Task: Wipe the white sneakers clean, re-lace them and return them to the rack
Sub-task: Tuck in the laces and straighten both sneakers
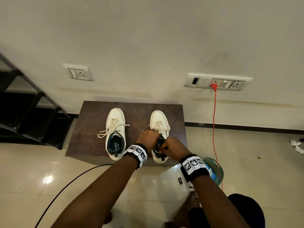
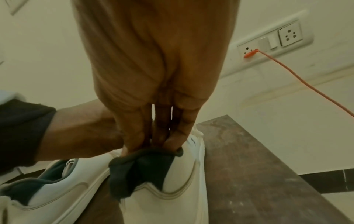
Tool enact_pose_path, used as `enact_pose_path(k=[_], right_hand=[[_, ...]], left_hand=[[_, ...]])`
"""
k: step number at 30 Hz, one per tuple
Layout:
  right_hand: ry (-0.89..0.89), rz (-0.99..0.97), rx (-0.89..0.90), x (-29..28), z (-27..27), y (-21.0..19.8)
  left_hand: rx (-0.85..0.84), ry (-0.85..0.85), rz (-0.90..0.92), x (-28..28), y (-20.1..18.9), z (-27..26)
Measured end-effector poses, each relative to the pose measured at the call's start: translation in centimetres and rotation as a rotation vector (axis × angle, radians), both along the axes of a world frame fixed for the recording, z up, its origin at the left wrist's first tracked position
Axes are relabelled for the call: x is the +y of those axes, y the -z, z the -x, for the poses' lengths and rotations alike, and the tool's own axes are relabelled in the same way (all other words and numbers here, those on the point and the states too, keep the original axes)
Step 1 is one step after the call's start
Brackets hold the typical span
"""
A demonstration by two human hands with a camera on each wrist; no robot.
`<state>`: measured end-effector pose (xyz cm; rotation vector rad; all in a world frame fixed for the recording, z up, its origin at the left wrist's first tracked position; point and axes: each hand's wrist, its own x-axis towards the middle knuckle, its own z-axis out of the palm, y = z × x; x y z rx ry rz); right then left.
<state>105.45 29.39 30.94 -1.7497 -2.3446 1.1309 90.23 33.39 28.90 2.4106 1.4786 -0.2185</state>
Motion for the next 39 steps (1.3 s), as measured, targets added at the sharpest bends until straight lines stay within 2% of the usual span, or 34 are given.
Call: enact_pose_path(k=[4, 9, 11, 16, 19, 21, 24, 27, 30, 34, 39], right_hand=[[-0.18, 0.022, -0.103, 1.5, 0.5, -1.3], [-0.195, -0.163, -0.229, 0.7, 2.1, -1.2], [-0.113, -0.23, -0.202, 0.0, 2.2, -0.9], [0.239, -0.276, 0.007, -1.5, 1.2, 0.5], [0.244, -0.407, -0.028, -2.3, 1.3, 0.4], [0.266, -0.453, 0.024, -2.6, 1.6, 0.5], [0.431, -0.404, 0.194, -3.3, 1.8, 0.7], [0.517, -0.337, 0.211, -3.6, 2.0, 0.7], [0.466, -0.285, 0.186, -3.3, 2.0, 0.8], [0.302, -0.204, 0.09, -2.3, 1.5, 0.7], [-0.075, -0.118, -0.083, 0.1, 1.5, -0.4]], left_hand=[[-0.042, 0.015, 0.045, 0.2, -0.3, 0.2], [-0.099, 0.022, 0.105, 0.5, -0.7, 0.4], [-0.099, 0.028, 0.113, 0.7, -0.9, 0.6], [-0.082, 0.026, 0.076, 1.0, -0.8, 0.6], [-0.117, -0.003, 0.061, 1.0, -0.7, 0.6], [-0.134, -0.007, 0.056, 1.0, -0.5, 0.5], [-0.141, -0.003, 0.06, 1.1, -0.3, 0.3], [-0.144, 0.0, 0.051, 1.3, -0.1, 0.1], [-0.108, -0.01, 0.046, 1.3, 0.1, 0.1], [-0.117, -0.01, 0.044, 1.3, 0.1, 0.0], [-0.138, -0.002, 0.06, 1.3, -0.3, 0.1]])
